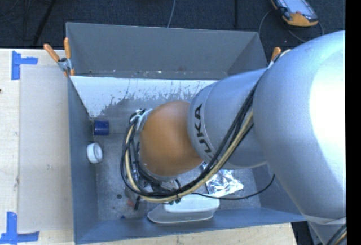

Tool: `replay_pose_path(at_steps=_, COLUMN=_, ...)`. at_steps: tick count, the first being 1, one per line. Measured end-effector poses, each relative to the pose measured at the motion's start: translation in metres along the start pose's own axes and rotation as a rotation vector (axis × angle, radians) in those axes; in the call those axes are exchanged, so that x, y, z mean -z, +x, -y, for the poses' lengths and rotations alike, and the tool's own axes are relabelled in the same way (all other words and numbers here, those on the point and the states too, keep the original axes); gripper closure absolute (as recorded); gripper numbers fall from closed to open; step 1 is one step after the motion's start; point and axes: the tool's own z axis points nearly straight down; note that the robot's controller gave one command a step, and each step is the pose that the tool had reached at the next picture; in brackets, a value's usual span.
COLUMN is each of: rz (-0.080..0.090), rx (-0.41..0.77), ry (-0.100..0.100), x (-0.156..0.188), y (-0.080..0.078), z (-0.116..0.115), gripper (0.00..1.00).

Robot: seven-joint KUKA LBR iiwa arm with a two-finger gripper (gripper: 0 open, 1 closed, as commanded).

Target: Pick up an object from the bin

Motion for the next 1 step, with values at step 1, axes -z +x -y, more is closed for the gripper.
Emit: replay_pose_path(at_steps=1, rz=0.000, rx=0.025, ry=0.000, x=0.0185, y=-0.0235, z=-0.0318, gripper=1.00)
